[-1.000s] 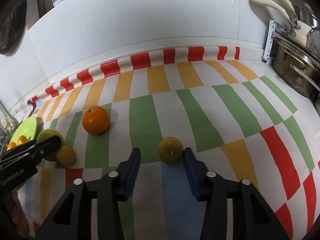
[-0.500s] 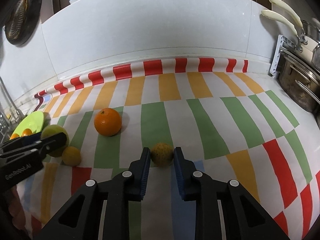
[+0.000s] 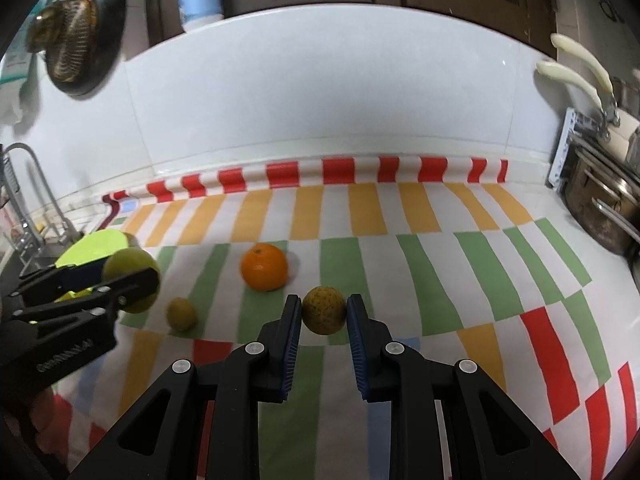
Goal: Organize fruits
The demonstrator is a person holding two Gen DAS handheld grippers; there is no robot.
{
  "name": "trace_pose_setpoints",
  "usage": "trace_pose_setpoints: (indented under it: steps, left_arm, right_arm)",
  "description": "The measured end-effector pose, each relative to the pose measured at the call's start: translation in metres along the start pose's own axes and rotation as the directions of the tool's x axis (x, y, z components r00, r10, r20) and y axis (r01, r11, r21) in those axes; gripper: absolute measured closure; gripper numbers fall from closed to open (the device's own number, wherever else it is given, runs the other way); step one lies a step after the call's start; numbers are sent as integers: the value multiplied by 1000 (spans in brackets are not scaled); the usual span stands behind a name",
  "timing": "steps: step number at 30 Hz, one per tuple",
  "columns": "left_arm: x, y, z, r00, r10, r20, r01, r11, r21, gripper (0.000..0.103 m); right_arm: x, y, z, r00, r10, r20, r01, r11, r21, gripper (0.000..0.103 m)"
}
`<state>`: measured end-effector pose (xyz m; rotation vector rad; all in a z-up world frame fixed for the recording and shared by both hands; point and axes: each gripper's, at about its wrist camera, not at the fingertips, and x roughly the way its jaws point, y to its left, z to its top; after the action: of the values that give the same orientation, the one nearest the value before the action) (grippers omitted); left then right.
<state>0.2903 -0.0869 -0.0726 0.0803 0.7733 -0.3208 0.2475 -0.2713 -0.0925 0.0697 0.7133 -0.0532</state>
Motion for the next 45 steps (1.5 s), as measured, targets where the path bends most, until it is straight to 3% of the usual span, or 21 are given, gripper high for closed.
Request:
trace_pose_setpoints:
  steps: [11,14,18,20,21,22,24,30,42,45]
  left_arm:
    - [-44,8,-13,999,19,47,-19,1000,-19,54]
    - [-54,11,-16,998,31,59,-29,999,-25,54]
    - [-66,16,-24,997,48,65,-45,998,-40,54]
    - [-69,18,-29,997,56,59,-54,998,-44,54]
    - [-70,18,-32,997,59,55,-57,997,-43,54]
    - [-72,17,-36,997,62,51,-60,997,-39,54]
    - [-72,11,-45,997,66,41,-65,998,-18,54]
    - [-60,-6,-59,998,57,-15,-56,998,18,54]
    - [-27,-13,-50,997,59,-51,-57,997,42,54]
    - [-20,-11,-47,996,62,-57,-59,998,38,54]
  right_arm:
    - [-42,24,2,996,54,66,-51,998,-46,80]
    - [-51,32,2,994,73,79,-68,996,-65,91]
    - [-56,40,-1,993,87,74,-81,994,-79,92]
    - [-57,38,-6,995,73,70,-68,996,-60,91]
    - [-55,34,-10,995,85,45,-83,995,-47,80]
    - [-54,31,-15,995,100,21,-99,995,-29,63]
    - [-53,22,-26,995,96,-4,-96,995,10,55]
    - [-39,16,-42,992,106,-64,-106,994,4,55]
    - [1,19,-26,988,111,-108,-117,992,-50,55]
    - [16,21,-24,983,118,-144,-126,991,-48,66]
